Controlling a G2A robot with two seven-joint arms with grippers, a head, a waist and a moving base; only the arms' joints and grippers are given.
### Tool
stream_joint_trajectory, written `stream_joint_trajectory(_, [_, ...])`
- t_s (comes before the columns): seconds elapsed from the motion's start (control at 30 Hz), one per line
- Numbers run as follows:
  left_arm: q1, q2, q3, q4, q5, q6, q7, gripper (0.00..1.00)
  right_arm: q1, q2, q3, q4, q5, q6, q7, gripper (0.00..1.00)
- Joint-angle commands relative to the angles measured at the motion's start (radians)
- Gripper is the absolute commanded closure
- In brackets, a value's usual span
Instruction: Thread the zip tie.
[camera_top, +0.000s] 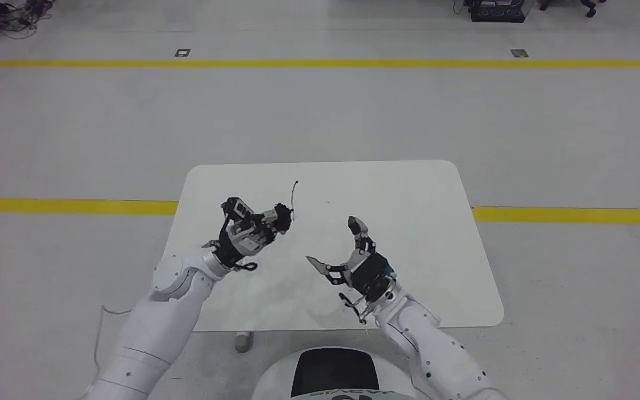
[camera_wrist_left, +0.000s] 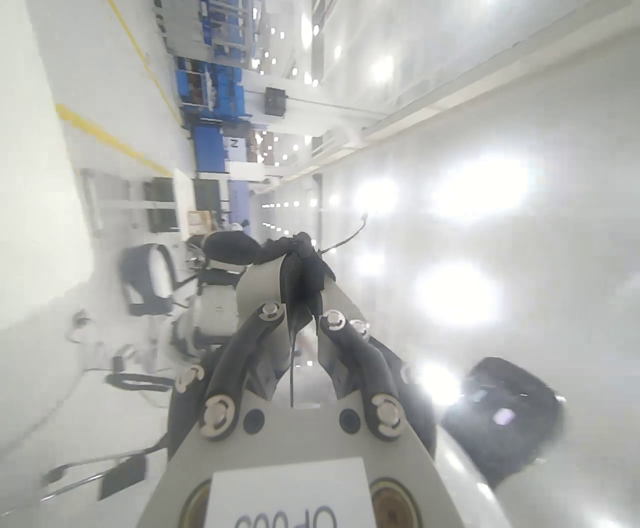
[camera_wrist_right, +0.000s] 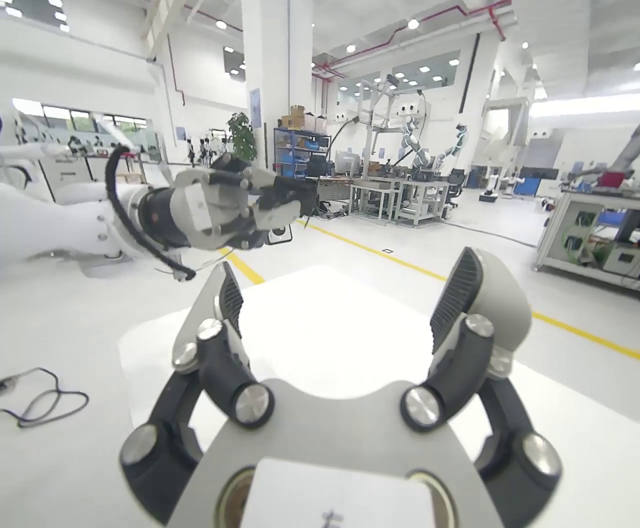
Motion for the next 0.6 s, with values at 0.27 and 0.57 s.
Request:
stream_joint_trajectory(0.27, [-0.009, 0.004, -0.011, -0.015, -0.045, 0.052, -0.053, 1.0, 0.027, 0.017, 0.002, -0.002, -0.01, -0.024, 0.034, 0.0])
stream_joint_trajectory(0.57, [0.014, -0.013, 0.0, -0.002, -0.43, 0.323, 0.091, 1.0, 0.103, 0.046, -0.073, 0.009, -0.01, 0.059, 0.052, 0.0])
